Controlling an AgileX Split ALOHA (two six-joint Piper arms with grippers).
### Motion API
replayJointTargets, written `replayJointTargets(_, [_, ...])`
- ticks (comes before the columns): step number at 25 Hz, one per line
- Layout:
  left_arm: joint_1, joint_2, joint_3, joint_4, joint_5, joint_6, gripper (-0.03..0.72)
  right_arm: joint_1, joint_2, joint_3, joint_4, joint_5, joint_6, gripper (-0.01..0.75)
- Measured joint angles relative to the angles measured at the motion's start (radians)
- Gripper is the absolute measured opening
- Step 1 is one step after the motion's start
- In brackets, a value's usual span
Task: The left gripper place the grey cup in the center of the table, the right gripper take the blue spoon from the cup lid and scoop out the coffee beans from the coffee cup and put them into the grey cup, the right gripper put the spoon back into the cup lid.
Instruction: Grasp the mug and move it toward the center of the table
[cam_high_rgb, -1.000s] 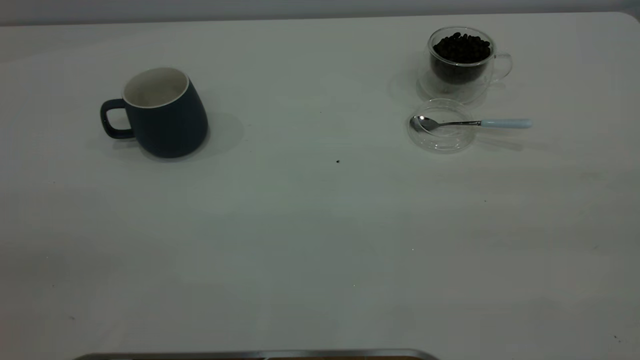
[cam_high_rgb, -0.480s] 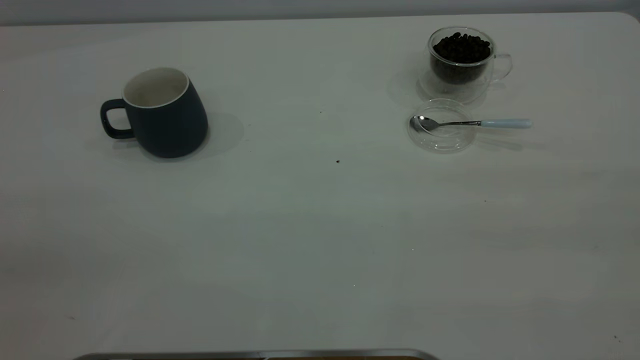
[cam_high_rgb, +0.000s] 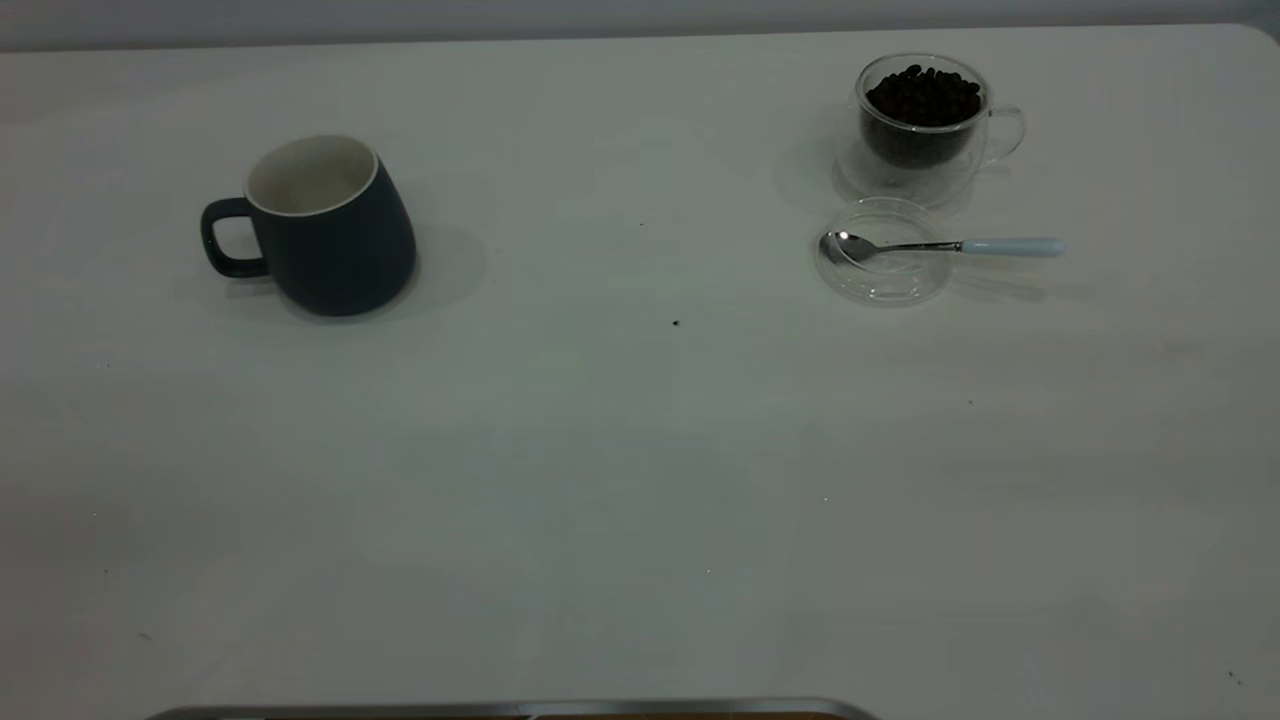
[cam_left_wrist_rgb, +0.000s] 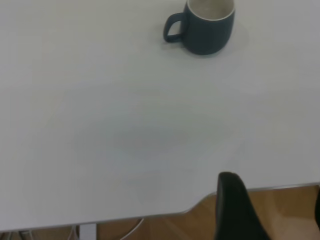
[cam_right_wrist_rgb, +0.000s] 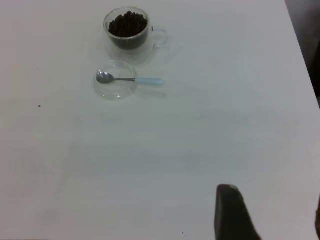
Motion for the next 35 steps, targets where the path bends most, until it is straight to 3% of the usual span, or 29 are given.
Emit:
replayJointTargets(9, [0.0,0.081,-0.013,-0.023,-0.039,-0.054,0.451,0.0,0.0,0.0,0.0,0.0,0.0,0.436])
replayJointTargets(16, [0.0,0.499,-0.039,0.008,-0.372,-0.102,0.479,0.0,0.0,0.0,0.0,0.0,0.0,0.436])
replayJointTargets(21, [0.0,0.832,-0.127,0.009,-0.478,-0.003,0.573,0.0,0.0,0.0,0.0,0.001,0.0,0.436])
replayJointTargets(25, [0.0,1.023,-0.216,0.009,-0.586,0.029,0.591,0.0,0.0,0.0,0.0,0.001,0.0,0.436])
replayJointTargets(35, [0.0,1.492,-0.551,0.011,-0.59,0.152,0.591,0.0,0.0,0.0,0.0,0.001,0.0,0.436])
